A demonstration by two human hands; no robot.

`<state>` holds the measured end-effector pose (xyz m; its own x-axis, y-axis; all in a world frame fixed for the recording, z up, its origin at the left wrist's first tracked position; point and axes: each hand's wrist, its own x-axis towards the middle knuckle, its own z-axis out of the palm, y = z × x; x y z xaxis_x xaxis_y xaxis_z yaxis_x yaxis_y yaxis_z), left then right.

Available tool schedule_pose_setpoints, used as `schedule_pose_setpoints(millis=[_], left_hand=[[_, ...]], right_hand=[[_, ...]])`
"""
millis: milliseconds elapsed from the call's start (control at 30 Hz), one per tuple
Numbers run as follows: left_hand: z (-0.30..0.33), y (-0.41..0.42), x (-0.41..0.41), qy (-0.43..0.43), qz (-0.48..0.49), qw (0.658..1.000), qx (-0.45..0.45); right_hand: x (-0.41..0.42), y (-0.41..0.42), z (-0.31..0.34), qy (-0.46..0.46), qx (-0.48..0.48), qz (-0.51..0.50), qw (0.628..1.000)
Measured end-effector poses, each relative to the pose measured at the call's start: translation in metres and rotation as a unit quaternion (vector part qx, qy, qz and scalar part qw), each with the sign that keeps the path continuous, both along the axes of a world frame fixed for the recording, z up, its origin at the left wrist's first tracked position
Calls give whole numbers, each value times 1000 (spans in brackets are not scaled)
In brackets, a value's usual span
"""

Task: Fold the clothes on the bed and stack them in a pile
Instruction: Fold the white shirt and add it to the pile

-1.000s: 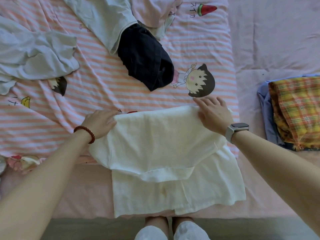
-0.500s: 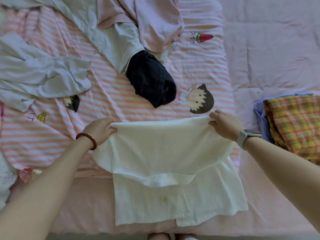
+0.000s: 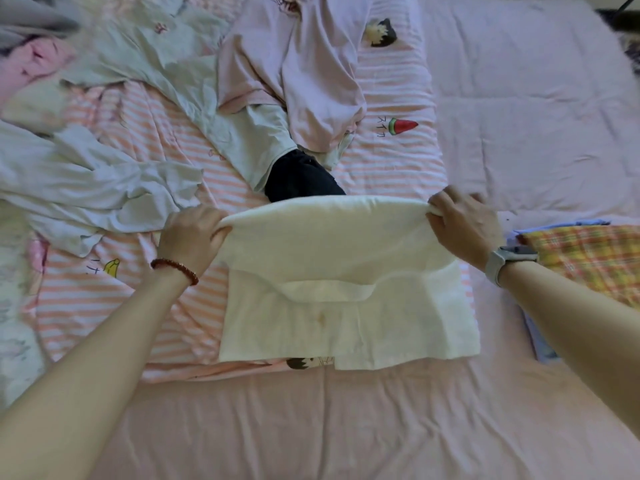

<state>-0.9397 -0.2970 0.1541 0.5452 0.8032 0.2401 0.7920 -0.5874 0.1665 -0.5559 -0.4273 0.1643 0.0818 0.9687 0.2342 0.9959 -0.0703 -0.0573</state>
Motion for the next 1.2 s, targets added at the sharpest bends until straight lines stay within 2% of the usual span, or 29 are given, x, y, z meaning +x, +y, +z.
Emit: schedule_pose_setpoints(millis=[267, 433, 500, 600, 633, 733, 833, 967, 1033, 1133, 1200], left_hand=[[-49, -105, -41, 102, -61, 990, -70], [-77, -152, -42, 146, -42, 981, -117], [-86, -167, -43, 173, -22, 972, -159], [-92, -181, -41, 173, 9, 957, -232], [-92, -183, -40, 159, 20, 958, -237], [-88, -183, -30, 118, 47, 968, -217], [-91, -173, -10, 97, 33, 980, -172], [-116, -146, 14, 140, 47, 973, -177], [-134, -130, 11, 165, 96, 963, -188], [-155, -110, -14, 154, 202, 940, -226], [-162, -100, -34, 177, 234, 922, -253]], right_hand=[[-22, -112, -48, -41, -64, 84, 994], [-35, -153, -69, -65, -131, 68, 987], [-41, -163, -75, -60, -196, 39, 978], [-50, -172, -85, -51, -343, -23, 938], [-53, -174, -86, -37, -346, -35, 937], [-63, -174, -91, -19, -255, -31, 966], [-83, -158, -95, -3, -183, -15, 983], [-101, -123, -111, 24, -204, 2, 979], [-100, -105, -124, 33, -231, -23, 972], [-83, -88, -144, 23, -280, -81, 956], [-67, -86, -153, 27, -303, -115, 945]])
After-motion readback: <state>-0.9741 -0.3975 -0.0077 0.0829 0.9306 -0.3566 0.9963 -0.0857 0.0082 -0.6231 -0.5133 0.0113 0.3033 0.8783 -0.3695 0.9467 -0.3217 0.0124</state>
